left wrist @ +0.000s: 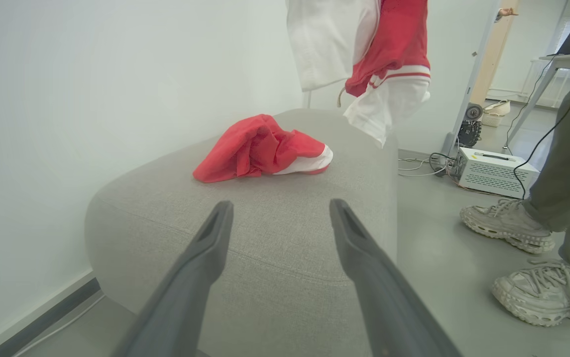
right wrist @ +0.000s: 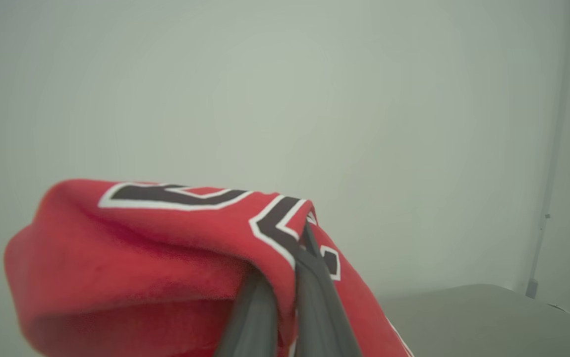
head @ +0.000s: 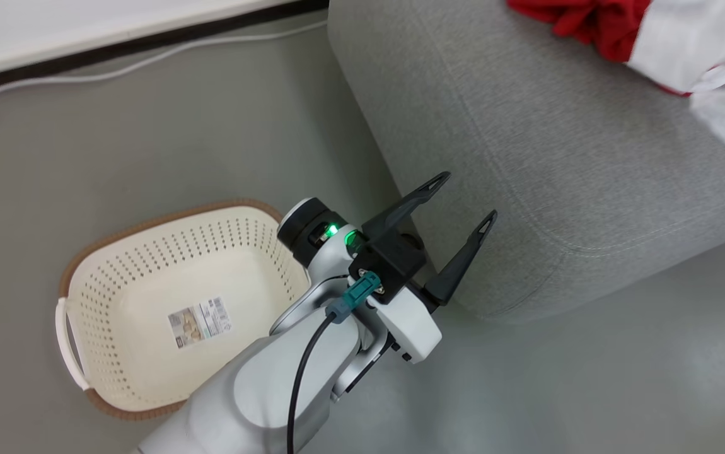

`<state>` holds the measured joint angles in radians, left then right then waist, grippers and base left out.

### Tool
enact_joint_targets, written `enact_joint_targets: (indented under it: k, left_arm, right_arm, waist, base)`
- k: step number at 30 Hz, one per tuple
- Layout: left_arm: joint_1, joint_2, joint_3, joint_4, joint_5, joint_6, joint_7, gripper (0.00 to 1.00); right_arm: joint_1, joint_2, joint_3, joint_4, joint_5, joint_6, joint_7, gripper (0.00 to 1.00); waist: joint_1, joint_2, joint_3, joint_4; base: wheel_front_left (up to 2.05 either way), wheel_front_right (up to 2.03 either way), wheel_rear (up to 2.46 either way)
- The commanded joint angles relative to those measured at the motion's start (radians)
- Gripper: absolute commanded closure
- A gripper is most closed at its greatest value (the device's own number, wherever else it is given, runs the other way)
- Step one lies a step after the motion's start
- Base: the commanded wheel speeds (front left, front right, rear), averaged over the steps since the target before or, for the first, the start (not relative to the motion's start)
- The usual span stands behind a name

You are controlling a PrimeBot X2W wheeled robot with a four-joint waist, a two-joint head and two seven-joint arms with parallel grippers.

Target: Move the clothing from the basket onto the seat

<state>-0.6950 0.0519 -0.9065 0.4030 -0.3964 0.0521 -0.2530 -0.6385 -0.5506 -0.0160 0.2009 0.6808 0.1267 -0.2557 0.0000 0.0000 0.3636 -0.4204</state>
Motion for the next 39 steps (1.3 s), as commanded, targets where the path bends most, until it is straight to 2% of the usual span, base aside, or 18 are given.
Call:
enact_joint_targets:
  k: [1,13,21,27,29,32,39]
  left_arm:
    - [-0.056,-0.002,0.005,-0.024,-0.011,0.016,-0.009,0.0]
    - [-0.177,-0.002,-0.129,-0.019,-0.049,0.098,-0.009,0.0]
    - [-0.254,-0.002,-0.199,-0.044,-0.065,0.139,-0.009,0.0]
    - [-0.304,-0.002,-0.234,-0.077,-0.075,0.165,-0.009,0.0]
    - [-0.308,-0.002,-0.24,-0.082,-0.077,0.168,-0.009,0.0]
    - [-0.317,-0.002,-0.252,-0.094,-0.083,0.18,-0.009,0.0]
    - [-0.322,-0.002,-0.262,-0.102,-0.096,0.198,-0.009,0.0]
  right_arm:
    - [-0.032,-0.058,-0.032,-0.002,-0.012,0.004,-0.006,1.0]
    - [-0.264,-0.206,-0.159,0.201,-0.086,0.004,-0.006,1.0]
    - [-0.439,-0.306,-0.234,0.411,-0.167,0.004,-0.006,1.0]
    - [-0.514,-0.331,-0.296,0.507,-0.237,0.004,-0.006,1.0]
    - [-0.517,-0.325,-0.29,0.521,-0.242,0.004,-0.006,1.0]
    - [-0.507,-0.291,-0.226,0.557,-0.218,0.004,-0.006,1.0]
    - [-0.414,-0.233,-0.02,0.576,-0.052,0.004,-0.006,1.0]
  waist:
    - [0.0,0.0,0.059,0.03]
    - [0.0,0.0,0.24,0.092]
    - [0.0,0.0,0.333,0.148]
    - [0.0,0.0,0.37,0.189]
    - [0.0,0.0,0.375,0.196]
    - [0.0,0.0,0.387,0.209]
    - [0.0,0.0,0.391,0.228]
  base:
    - [0.0,0.0,0.0]
    - [0.0,0.0,0.0]
    - [0.0,0.0,0.0]
    - [0.0,0.0,0.0]
    - [0.0,0.0,0.0]
    - [0.0,0.0,0.0]
    - [0.0,0.0,0.0]
